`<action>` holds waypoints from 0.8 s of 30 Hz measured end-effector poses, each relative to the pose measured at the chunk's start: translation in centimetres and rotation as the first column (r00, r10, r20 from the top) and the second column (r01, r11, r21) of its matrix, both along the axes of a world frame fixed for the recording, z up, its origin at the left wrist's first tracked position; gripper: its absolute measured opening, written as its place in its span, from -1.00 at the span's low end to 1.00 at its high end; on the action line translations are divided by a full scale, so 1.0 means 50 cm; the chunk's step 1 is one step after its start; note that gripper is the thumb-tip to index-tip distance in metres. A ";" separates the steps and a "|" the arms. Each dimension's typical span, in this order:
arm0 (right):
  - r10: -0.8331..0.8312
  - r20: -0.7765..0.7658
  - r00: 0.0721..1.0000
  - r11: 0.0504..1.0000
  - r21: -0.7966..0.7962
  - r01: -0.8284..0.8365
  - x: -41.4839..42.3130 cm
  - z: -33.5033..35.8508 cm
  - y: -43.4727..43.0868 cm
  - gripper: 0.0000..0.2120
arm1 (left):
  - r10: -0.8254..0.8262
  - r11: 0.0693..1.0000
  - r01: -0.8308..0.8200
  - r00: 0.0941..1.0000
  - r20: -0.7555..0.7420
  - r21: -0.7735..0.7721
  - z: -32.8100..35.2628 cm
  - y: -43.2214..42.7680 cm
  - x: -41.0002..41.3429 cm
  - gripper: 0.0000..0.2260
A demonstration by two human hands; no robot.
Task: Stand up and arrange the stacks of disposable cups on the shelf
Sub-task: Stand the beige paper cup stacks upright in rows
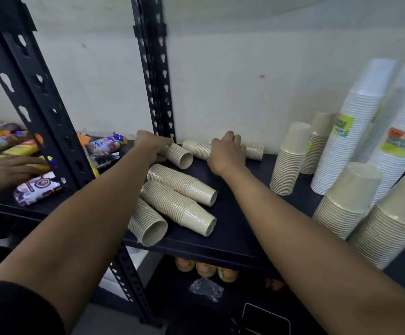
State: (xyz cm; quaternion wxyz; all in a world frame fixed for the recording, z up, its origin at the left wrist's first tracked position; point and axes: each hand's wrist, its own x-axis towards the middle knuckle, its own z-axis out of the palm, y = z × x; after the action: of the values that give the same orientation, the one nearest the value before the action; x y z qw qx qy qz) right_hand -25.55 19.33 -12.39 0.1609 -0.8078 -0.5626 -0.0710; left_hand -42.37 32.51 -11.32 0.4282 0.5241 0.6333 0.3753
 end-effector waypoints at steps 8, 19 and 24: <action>0.006 -0.200 0.980 1.000 0.014 -0.004 0.016 0.047 -0.031 -0.51 | -0.008 0.997 -0.010 0.972 0.237 0.073 0.024 -0.019 -0.007 -0.36; 0.241 -0.601 0.762 0.905 0.424 0.048 -0.014 0.030 -0.053 -0.51 | -0.261 0.898 0.239 0.965 0.013 0.369 0.037 -0.092 0.019 -0.35; 0.238 -0.587 0.774 0.911 0.412 0.032 -0.011 0.019 -0.046 -0.49 | -0.359 0.865 0.350 0.932 -0.044 0.361 0.024 -0.091 0.021 -0.32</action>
State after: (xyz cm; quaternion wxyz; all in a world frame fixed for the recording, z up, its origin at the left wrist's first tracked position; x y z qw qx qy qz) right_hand -26.10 17.01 -11.43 0.5032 -0.7019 -0.4946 0.0970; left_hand -41.29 27.98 -10.14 0.3935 0.6966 0.4407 0.4071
